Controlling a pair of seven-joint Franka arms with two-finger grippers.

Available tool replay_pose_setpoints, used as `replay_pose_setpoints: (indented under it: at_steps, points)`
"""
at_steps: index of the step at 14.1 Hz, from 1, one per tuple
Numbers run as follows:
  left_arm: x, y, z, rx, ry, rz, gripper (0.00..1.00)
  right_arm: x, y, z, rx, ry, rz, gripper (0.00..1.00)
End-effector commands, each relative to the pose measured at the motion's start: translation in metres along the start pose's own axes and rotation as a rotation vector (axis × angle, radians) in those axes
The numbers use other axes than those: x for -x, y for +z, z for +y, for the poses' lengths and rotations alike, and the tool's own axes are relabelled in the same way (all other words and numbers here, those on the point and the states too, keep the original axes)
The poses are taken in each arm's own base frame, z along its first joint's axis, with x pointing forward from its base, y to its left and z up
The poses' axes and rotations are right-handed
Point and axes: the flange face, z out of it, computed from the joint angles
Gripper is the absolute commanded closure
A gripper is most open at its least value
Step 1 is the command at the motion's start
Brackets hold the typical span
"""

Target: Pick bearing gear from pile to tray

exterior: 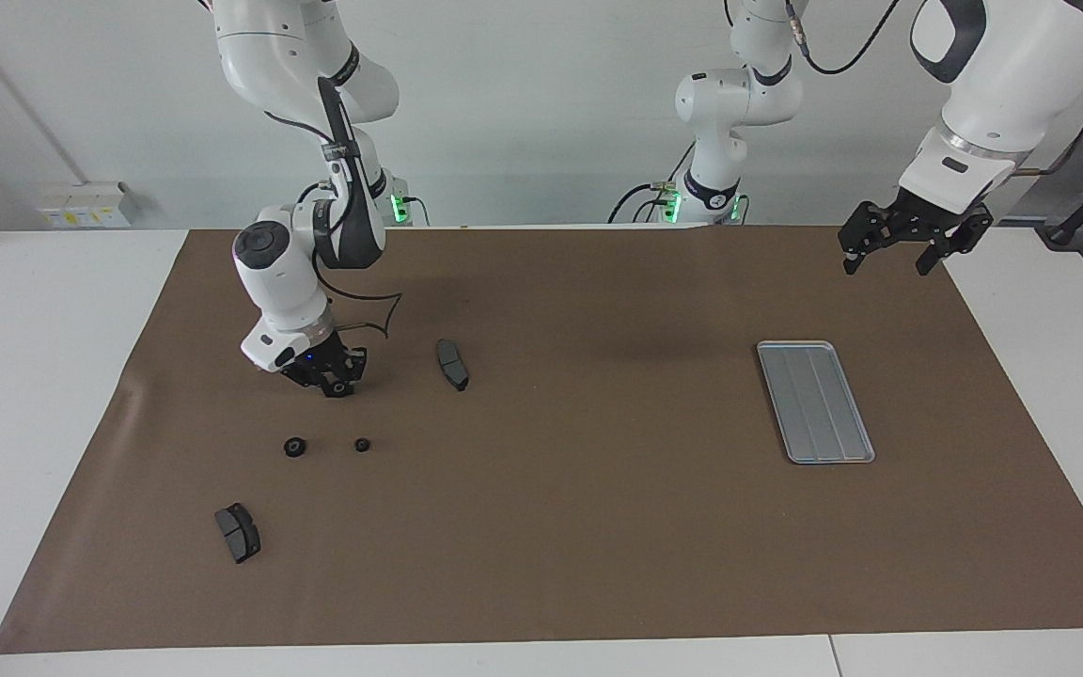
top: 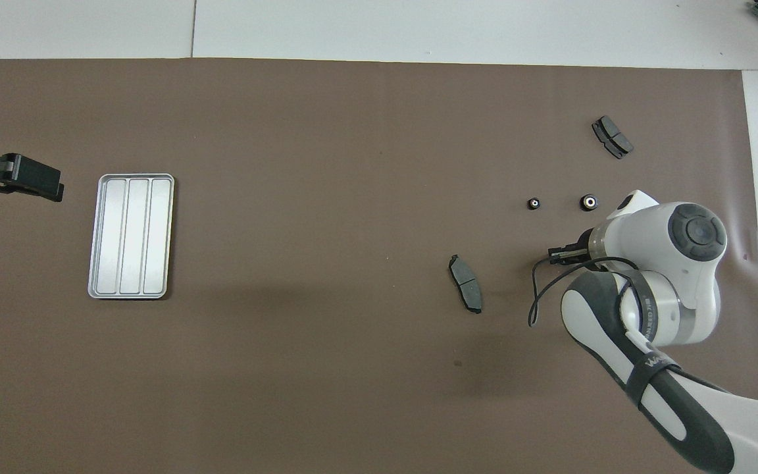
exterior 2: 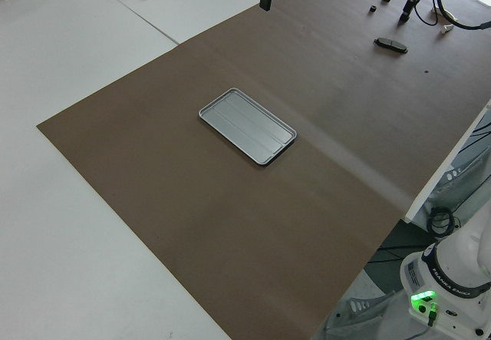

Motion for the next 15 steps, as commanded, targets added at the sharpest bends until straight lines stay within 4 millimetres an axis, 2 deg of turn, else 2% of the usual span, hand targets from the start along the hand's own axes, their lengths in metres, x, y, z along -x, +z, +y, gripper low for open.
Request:
replay_pose_setpoints:
  at_steps: [1, 4, 7, 11, 15]
  points:
    - [0.008, -0.001, -0.003, -0.023, -0.013, 0.005, 0.0, -0.012, -0.05, -0.004, -0.022, 0.075, 0.009, 1.0]
    - [0.008, -0.001, -0.003, -0.023, -0.013, 0.005, 0.0, -0.02, -0.092, -0.03, -0.03, 0.12, 0.027, 1.0]
    - [0.008, -0.001, -0.002, -0.022, -0.012, 0.003, 0.0, -0.038, -0.129, -0.075, -0.038, 0.19, 0.026, 1.0]
    - [0.008, -0.001, -0.002, -0.022, -0.012, 0.003, 0.0, -0.046, -0.147, -0.141, -0.049, 0.244, 0.054, 1.0]
    - [0.008, -0.001, -0.002, -0.022, -0.012, 0.003, 0.0, -0.07, -0.144, -0.224, -0.071, 0.326, 0.076, 1.0]
